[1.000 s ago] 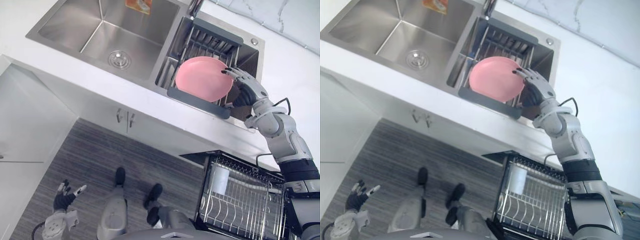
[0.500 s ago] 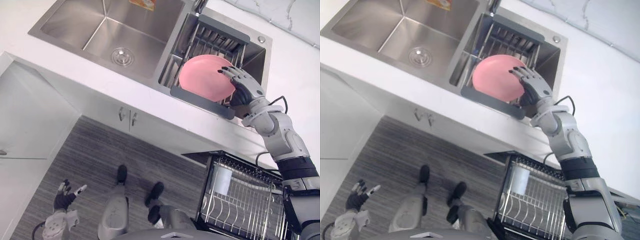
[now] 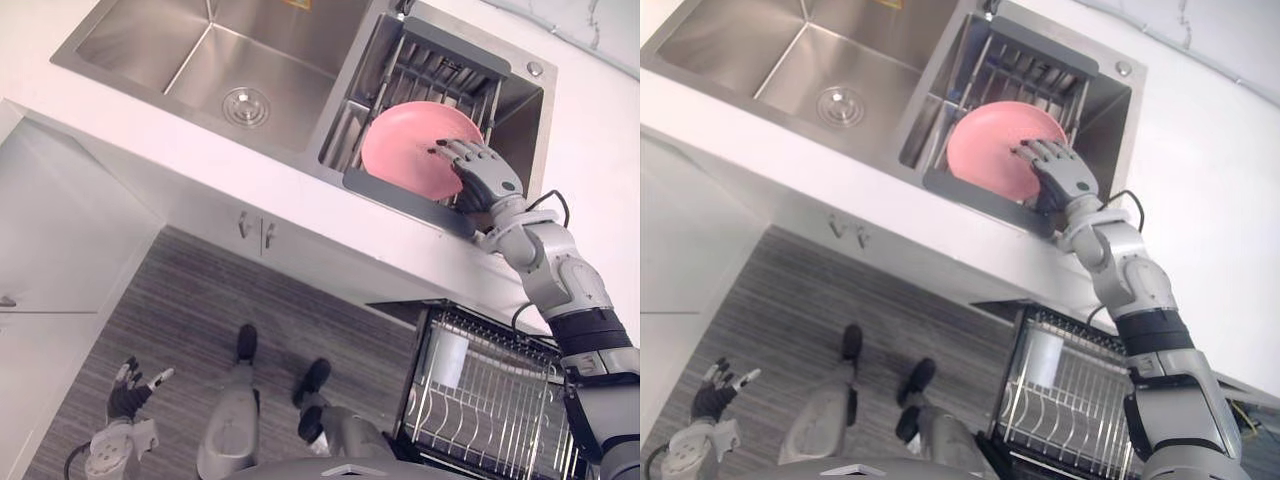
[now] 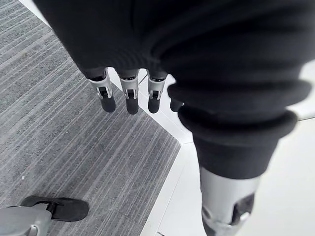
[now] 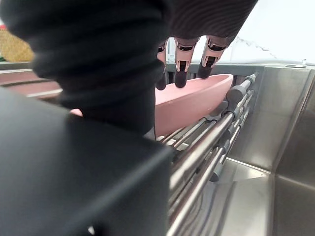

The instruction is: Walk over to the sink, pick up the cup, carry it to the dishwasher, place the cup inside the dishwasher, then close the dishwasher door

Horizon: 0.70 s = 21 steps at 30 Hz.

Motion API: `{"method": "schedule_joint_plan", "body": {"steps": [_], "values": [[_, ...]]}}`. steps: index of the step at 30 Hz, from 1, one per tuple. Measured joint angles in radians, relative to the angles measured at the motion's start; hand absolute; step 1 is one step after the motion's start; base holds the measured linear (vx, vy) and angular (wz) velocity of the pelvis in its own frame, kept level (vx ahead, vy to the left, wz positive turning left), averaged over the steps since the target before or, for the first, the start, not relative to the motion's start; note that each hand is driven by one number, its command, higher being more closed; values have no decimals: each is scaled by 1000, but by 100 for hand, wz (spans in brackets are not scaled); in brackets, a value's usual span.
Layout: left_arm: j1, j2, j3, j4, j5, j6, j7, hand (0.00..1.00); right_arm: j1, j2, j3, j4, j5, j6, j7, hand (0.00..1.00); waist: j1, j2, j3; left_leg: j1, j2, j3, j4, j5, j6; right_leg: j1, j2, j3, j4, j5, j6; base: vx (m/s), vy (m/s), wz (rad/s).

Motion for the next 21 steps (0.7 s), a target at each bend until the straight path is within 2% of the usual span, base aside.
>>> {"method": "schedule_joint_plan", "body": {"steps": [6,9,16,21], "values": [[-9,1,-2,0,1,-15,15,0,0,-1,17,-1,-205,5,-195,100,1,0,0,0,0,0,0,0,0,0,0,0,0,0,0,0,0,0],[-9,1,-5,1,2,-26,19,0,0,-1,29,-4,-243,14,-272,100,0,0,0,0,0,0,0,0,0,1,0,0,0,0,0,0,0,0],[-8,1,-21,3,11,-41,40,0,0,0,14,-21,-232,14,-372,100,0,0,0,2,0,0,0,0,0,3,0,-1,0,0,0,0,0,0],[-8,0,-21,8,20,-50,41,0,1,4,-70,-69,-141,24,-382,100,-2,0,0,10,1,1,0,0,0,10,1,0,0,0,0,0,0,0]]}}
